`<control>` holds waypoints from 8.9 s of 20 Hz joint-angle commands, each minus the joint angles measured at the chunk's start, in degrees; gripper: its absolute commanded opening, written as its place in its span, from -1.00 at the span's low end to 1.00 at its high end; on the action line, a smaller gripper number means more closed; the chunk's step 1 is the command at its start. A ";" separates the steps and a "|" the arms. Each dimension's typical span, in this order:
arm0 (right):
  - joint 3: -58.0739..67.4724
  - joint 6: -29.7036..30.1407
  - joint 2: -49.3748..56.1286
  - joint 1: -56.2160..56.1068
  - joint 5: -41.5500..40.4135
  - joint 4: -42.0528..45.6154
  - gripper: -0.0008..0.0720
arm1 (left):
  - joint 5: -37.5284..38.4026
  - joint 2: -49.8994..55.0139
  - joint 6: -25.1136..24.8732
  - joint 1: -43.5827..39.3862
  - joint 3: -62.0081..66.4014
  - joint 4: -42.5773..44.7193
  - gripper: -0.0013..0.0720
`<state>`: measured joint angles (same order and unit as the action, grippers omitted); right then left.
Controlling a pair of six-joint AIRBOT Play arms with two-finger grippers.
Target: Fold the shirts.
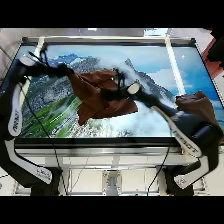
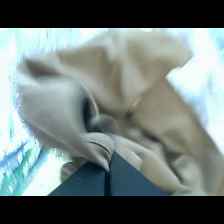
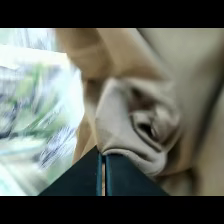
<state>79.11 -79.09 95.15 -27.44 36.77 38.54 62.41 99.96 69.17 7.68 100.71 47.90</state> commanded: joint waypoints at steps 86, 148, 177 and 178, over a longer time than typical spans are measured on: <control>2.45 -6.82 -11.02 21.46 53.22 23.45 0.05 | -15.93 -10.95 -14.56 11.91 -47.65 -25.27 -0.94; -3.72 8.96 -6.58 20.83 -0.42 -1.49 -0.90 | -15.26 -11.10 12.55 -2.54 -10.99 25.66 -0.94; -5.86 6.34 -32.13 58.51 35.98 19.74 0.10 | -1.11 -49.09 -7.17 36.54 -79.82 0.50 0.32; -5.84 7.34 -32.13 58.51 35.91 18.05 0.10 | -2.19 -49.07 -5.79 36.57 -81.11 0.50 0.32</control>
<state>74.59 -74.50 63.86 30.33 71.48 62.81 64.10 51.68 62.59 43.51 28.86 50.57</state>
